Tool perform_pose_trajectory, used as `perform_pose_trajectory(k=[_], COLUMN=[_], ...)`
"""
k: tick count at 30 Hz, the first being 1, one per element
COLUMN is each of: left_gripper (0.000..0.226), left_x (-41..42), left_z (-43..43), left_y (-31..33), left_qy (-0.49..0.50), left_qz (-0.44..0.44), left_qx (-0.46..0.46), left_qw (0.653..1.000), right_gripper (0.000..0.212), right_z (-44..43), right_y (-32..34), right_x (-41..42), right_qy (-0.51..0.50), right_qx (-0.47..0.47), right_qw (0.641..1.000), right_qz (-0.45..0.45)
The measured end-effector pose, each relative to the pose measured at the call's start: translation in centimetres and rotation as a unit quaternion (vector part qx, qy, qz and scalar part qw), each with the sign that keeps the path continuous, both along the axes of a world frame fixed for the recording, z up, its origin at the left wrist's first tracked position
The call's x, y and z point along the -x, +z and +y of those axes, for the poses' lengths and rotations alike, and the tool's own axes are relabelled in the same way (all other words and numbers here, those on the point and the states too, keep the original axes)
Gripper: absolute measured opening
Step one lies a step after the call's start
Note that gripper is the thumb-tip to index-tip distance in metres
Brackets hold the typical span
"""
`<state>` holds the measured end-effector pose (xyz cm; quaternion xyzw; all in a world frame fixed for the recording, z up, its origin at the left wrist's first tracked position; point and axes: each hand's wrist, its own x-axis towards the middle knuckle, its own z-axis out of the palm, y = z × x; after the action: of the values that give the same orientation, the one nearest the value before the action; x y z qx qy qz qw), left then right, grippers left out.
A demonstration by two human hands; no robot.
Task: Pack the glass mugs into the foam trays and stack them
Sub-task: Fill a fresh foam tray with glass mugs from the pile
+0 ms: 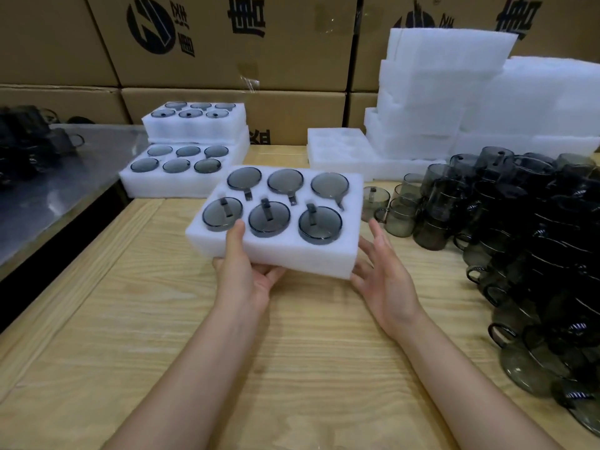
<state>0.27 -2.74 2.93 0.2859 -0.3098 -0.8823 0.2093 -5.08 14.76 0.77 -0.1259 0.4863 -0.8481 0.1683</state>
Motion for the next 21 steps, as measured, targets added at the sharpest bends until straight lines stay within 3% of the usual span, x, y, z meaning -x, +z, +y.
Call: perform_pose_trajectory(k=[7,13,21], left_gripper=[0.050,0.063,0.064], left_x=[4.4,7.4,11.1], left_z=[-10.6,-18.2,-22.8], left_y=[5.5,7.1,7.4], left_qy=[0.090,0.151,0.142], left_qz=[0.024,-0.049,-0.070], left_qx=[0.024,0.047,0.084], left_qw=[0.995,0.986,0.984], right_gripper=[0.047,0.045,0.033], right_z=[-0.2,-0.2,-0.2], right_y=[-0.4,-0.7,-1.1], right_x=[-0.1,-0.1,0.1], right_qy=[0.022,0.037,0.036], right_qx=[-0.081,-0.120,-0.122], right_qw=[0.996,0.991,0.990], right_qz=[0.030,0.056,0.062])
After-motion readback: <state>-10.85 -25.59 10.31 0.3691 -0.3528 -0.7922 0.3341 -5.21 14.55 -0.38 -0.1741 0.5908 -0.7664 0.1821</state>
